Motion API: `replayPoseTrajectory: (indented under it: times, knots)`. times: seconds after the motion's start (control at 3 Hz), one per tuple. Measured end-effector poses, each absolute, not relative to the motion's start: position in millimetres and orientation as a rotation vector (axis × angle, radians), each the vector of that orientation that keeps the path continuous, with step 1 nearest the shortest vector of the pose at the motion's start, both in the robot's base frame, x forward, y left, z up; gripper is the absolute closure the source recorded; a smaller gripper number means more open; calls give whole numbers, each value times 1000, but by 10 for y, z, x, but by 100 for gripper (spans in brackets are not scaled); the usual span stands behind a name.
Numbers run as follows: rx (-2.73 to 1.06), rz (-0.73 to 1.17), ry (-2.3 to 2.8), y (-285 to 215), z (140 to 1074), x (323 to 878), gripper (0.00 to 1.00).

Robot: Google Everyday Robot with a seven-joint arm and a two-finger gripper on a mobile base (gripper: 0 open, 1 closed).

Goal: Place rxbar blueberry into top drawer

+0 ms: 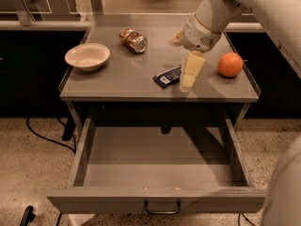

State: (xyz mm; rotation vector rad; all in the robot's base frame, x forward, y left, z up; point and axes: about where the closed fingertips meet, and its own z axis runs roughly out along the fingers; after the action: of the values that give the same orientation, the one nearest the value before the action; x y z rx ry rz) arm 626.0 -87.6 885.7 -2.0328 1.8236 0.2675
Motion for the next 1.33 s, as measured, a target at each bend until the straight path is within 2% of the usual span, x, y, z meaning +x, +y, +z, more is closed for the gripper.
replayPoseTrajectory:
  times: [0.67, 1.33]
  knots:
    - [-2071, 334, 1799, -672, 8715, 6395, 0]
    - [-2036, 335, 1831, -871, 8474, 6470, 0]
